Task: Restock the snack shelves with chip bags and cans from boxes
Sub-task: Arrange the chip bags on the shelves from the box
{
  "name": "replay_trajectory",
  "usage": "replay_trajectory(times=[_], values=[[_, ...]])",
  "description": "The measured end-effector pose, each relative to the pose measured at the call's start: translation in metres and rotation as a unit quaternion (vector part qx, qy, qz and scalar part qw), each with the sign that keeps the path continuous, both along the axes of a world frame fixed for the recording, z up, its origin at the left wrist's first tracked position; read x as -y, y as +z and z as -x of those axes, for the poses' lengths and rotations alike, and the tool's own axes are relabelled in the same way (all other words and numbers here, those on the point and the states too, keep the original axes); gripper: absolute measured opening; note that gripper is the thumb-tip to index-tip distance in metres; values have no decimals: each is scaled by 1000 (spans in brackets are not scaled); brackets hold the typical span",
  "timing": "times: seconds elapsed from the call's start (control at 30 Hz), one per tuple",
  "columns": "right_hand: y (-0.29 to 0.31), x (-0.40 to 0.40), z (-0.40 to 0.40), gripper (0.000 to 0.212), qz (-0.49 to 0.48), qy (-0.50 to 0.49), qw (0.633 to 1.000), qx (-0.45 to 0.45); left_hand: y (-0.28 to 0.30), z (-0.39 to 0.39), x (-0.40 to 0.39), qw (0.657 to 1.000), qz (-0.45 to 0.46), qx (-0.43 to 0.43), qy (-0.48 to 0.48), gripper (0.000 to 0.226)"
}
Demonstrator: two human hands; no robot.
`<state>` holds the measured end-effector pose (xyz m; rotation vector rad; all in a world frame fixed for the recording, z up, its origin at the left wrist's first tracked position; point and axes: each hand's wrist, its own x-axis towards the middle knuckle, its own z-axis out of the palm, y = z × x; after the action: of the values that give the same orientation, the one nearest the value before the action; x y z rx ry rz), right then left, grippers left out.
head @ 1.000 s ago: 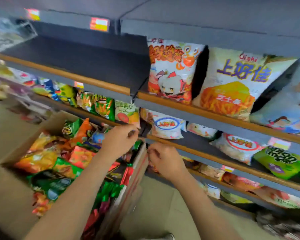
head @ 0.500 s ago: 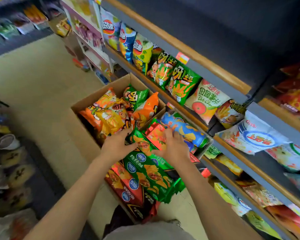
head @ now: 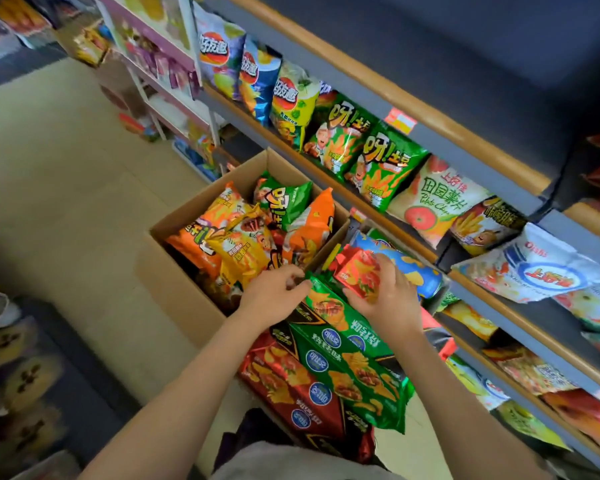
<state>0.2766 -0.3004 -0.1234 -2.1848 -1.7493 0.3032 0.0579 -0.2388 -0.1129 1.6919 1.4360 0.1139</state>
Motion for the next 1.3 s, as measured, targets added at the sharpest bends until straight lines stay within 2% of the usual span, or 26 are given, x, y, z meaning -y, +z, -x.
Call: replay_trajectory(times=[0.07,0.13,0.23,0.33,0.4,0.43,0.5,0.57,0.63,0.7,0.77,0.87,0.93,1.03,1.1,1.2,1.3], values=[[15,-11,0,81,-40,-17,999,-17,3,1,-3,999,12,-15,-34,53],[37,-22,0,79,-106,-33,993,-26,10,1,-5,999,-9,13,-31,62],[77,-33,10,76,-205,-64,972,-100,31,-9,-9,986,12,164,-9,71],[110,-44,27,76,-251,-95,943,-195,60,-30,-9,928,122,353,-19,75],[122,-49,40,70,-224,-99,935,-258,70,-43,-5,875,174,451,29,60],[124,-49,44,62,-205,-96,929,-293,72,-47,-4,859,190,469,80,50],[117,-45,46,38,-172,-106,921,-334,70,-43,-8,849,210,449,185,34],[100,-35,37,23,-106,-127,936,-310,61,-28,-15,845,235,416,241,39],[74,-16,23,26,48,-119,963,-235,53,-9,-21,840,261,395,264,43],[44,10,15,31,204,-71,964,-153,50,5,-22,843,273,375,272,41],[21,33,13,31,240,-48,963,-115,51,12,-19,847,281,357,275,55],[10,45,14,16,170,-86,972,-135,41,16,-12,854,293,343,259,101],[11,44,15,14,150,-89,974,-141,36,18,-5,857,294,342,250,106],[14,39,12,16,121,-83,981,-124,48,20,7,860,287,343,247,92],[19,35,8,18,61,-86,990,-96,52,21,12,868,289,331,234,86],[43,28,-3,13,-85,-121,988,-53,53,19,22,875,287,314,232,67],[74,23,-13,8,-222,-147,962,-65,54,12,38,880,282,296,240,55]])
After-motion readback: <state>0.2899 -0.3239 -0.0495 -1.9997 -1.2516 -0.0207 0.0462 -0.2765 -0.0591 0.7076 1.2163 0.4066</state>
